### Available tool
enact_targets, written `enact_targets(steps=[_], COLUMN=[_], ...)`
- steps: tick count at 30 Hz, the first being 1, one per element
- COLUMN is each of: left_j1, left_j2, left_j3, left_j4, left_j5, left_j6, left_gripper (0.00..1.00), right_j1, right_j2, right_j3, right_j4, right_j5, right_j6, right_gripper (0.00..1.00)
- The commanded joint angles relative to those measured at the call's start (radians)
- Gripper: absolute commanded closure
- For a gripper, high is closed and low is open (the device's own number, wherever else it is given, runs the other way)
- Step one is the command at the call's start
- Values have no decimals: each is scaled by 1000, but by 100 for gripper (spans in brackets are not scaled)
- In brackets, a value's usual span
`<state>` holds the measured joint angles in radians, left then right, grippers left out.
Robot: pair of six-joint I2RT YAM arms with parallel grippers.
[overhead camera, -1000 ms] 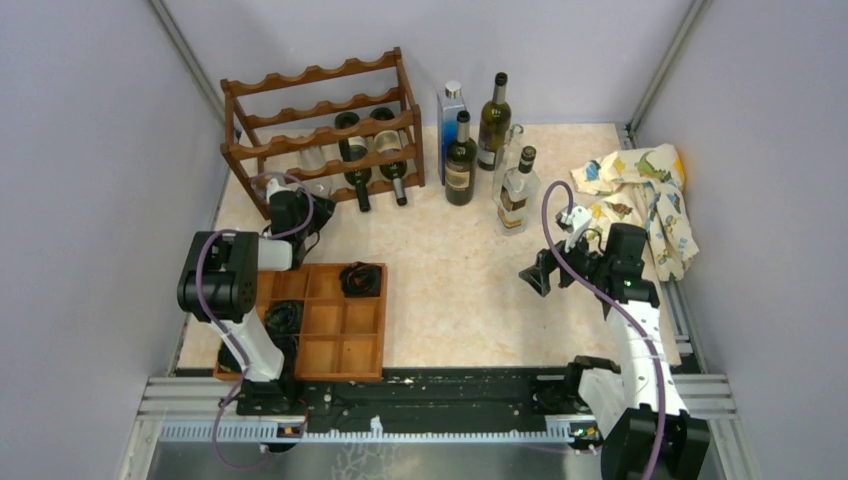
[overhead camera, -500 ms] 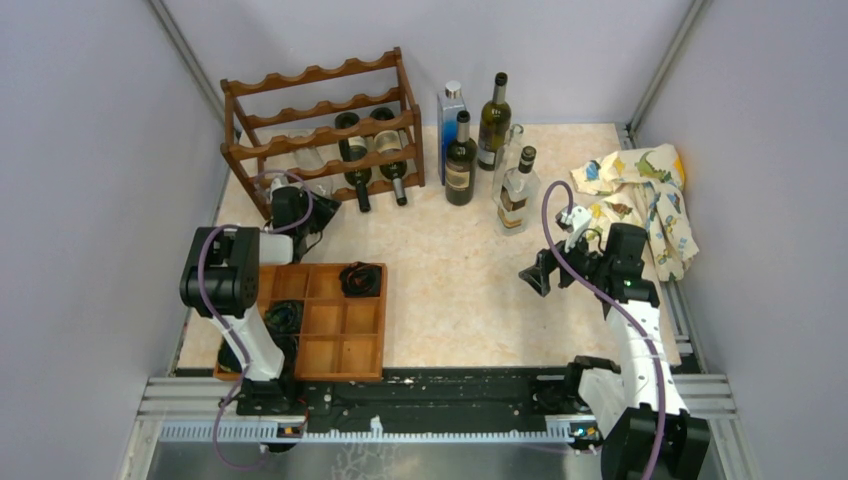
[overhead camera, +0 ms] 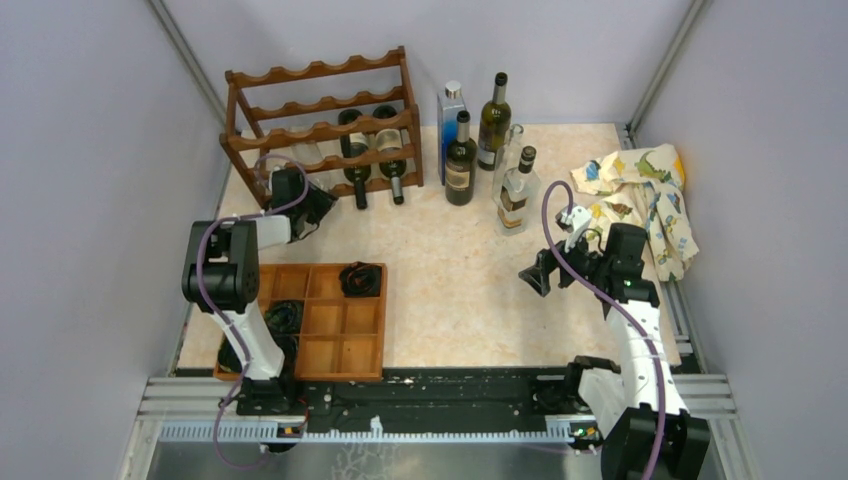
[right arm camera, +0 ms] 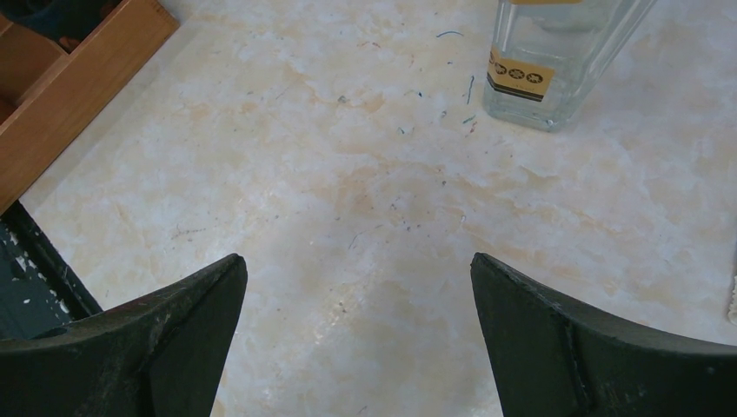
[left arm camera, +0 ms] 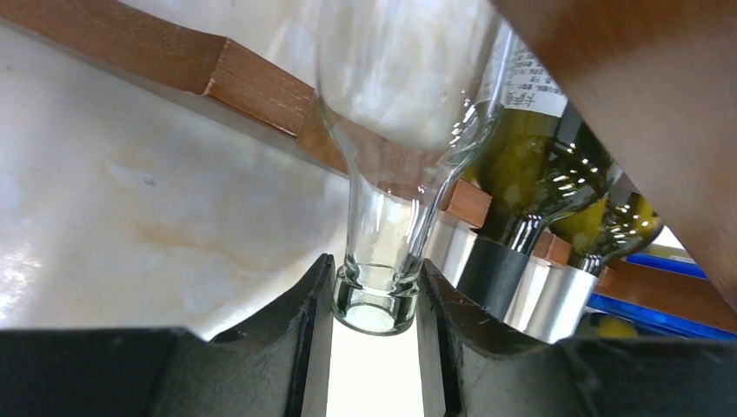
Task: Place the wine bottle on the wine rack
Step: Adjust the wine bottle in the wine rack.
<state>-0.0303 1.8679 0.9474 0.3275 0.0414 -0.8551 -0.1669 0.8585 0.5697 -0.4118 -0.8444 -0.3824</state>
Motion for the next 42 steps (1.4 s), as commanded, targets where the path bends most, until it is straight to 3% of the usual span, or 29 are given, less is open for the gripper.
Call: enact_targets(steps=[1,11,24,42], left_j1=[10,15,15,16], left_j2=[49,10,45,-45], left_j3=[43,29,187,97], left_j4=[-262,-260,-392,-200], left_j5=[-79,-75,-109,-108], left_j6=[153,305,346,282], left_gripper=[91,90,84,39], right_j1=[-8,-8,-9,-8], right_j2=[-6,-5,-6,-12], right_j3=[13,12,13,13], right_j4=[24,25,22,22], right_j5=[-33,-33,-35,-35], right_j6=[-9,-9,-8,-12], right_gripper=[2,2,2,2])
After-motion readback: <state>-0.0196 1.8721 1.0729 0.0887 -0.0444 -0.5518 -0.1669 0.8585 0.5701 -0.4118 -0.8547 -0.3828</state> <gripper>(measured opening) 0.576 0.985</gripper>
